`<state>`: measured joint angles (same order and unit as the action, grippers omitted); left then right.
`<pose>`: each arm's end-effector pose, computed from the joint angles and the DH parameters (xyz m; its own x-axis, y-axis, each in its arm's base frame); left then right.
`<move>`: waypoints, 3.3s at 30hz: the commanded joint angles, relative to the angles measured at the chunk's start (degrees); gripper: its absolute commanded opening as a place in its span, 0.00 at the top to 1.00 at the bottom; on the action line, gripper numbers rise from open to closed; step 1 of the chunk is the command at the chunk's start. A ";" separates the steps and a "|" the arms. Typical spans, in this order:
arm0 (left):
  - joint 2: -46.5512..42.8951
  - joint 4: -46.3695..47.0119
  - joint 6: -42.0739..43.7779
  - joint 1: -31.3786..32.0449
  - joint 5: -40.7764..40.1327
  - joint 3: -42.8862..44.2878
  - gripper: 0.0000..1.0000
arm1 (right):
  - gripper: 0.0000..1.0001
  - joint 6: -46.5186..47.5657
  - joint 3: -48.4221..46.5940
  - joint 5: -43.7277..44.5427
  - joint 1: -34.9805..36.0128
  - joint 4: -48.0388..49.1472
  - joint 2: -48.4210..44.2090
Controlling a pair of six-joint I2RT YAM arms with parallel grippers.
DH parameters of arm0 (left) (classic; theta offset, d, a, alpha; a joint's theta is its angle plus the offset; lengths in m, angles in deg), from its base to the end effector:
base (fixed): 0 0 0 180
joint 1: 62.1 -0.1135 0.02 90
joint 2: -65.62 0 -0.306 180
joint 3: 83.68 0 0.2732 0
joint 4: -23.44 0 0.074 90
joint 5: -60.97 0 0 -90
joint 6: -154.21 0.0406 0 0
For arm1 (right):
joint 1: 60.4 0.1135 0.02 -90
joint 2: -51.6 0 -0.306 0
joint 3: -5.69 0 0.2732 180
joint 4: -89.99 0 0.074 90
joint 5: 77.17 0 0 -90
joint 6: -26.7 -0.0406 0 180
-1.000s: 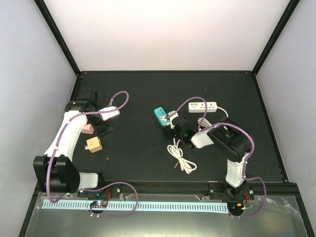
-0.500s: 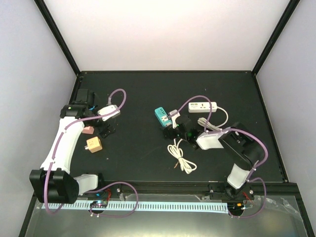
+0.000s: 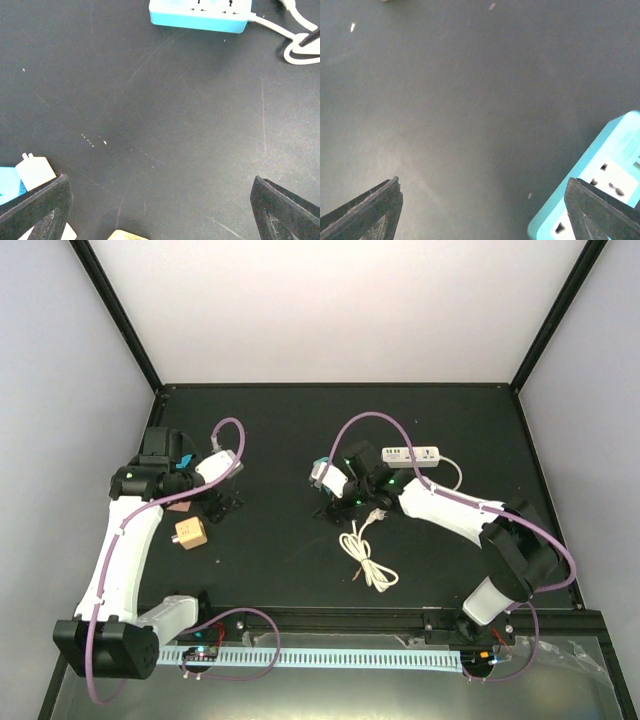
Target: Pull the plug off the socket
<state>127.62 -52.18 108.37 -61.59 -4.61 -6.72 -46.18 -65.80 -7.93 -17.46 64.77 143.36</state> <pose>0.1945 -0.0185 0.3575 -0.4786 0.6386 -0.6026 0.7584 0.6465 0.0828 0.2568 0.2586 0.2449 -0.2579 -0.6160 -0.7444 -0.9363 0.3494 0.0352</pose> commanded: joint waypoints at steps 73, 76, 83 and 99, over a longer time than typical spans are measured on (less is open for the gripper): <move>0.73 2.90 -17.33 0.17 2.84 5.18 0.01 | 0.01 33.05 -20.50 -5.18 -28.08 -56.73 -5.26; 4.82 0.75 -18.19 -0.17 2.72 11.73 0.01 | 0.00 29.69 -25.92 -9.47 -28.13 -57.26 -5.70; 8.62 5.26 -22.69 -4.73 4.10 16.07 0.01 | 0.00 19.21 -28.31 -19.03 -35.05 -50.82 -9.73; 6.08 11.22 -23.13 -16.68 4.54 0.77 0.01 | 0.00 7.64 -5.68 -35.72 -65.65 -31.03 -13.27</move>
<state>136.17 -44.07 84.07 -76.43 0.11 -1.93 -36.80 -74.54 -37.67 -79.07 29.32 129.77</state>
